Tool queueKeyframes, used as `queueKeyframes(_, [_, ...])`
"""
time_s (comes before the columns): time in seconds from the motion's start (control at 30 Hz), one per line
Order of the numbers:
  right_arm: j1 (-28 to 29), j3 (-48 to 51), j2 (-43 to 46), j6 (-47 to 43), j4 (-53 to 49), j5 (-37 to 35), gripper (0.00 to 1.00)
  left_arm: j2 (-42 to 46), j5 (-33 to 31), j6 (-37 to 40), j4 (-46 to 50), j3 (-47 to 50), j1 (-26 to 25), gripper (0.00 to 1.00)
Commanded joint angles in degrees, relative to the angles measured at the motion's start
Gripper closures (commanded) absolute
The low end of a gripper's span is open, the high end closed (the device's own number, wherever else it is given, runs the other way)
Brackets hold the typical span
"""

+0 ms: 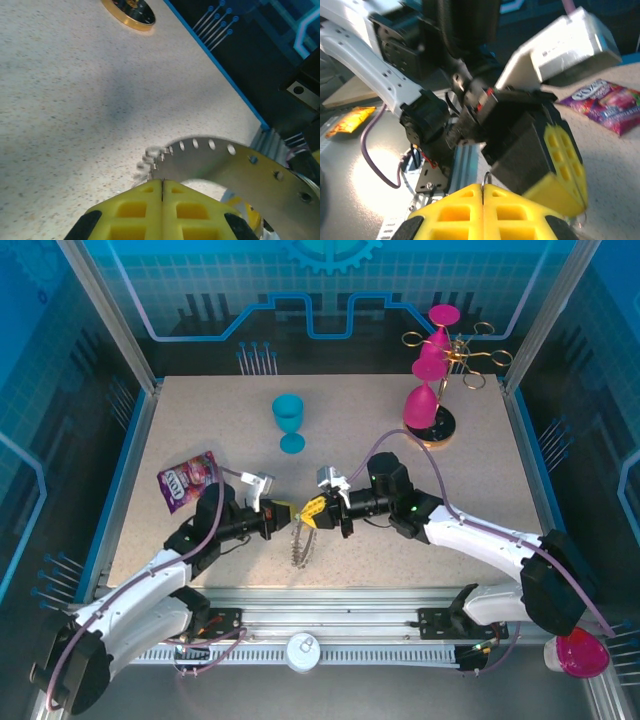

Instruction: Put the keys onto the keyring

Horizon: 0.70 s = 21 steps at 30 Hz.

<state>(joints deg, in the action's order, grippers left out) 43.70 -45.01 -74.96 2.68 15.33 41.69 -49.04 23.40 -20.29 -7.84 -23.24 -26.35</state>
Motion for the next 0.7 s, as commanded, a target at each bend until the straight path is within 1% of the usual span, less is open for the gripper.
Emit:
queueKeyframes(0.0, [-0.5, -1.8, 0.2, -5.0, -7.1, -4.9, 1.00, 0.6, -5.1, 5.4, 6.1, -2.6, 0.3, 1.00])
queueKeyframes(0.13, [-0.6, -3.9, -0.8, -9.2, -14.9, -12.1, 1.00, -4.3, -7.7, 7.0, 9.1, -3.8, 0.2, 1.00])
queueKeyframes(0.23, [-0.6, -5.1, -1.1, -10.7, -18.8, -15.4, 1.00, -10.9, -6.6, 3.8, 7.3, -4.7, 0.1, 1.00])
queueKeyframes(0.43, [-0.5, -6.7, -1.4, -11.5, -21.6, -17.7, 1.00, -22.2, -5.4, 1.7, 8.5, -9.0, -1.2, 1.00])
queueKeyframes(0.57, [-0.5, -6.7, -1.7, -11.7, -22.2, -18.1, 1.00, -26.6, -5.8, 2.0, 11.2, -11.0, -1.9, 1.00])
queueKeyframes(0.6, [-0.6, -6.7, -1.8, -11.7, -22.3, -18.1, 1.00, -27.1, -6.1, 1.9, 11.5, -11.1, -1.9, 0.97])
queueKeyframes(0.67, [-0.6, -6.4, -2.0, -11.7, -22.2, -18.1, 1.00, -27.7, -6.5, 1.7, 11.3, -11.0, -1.9, 0.81])
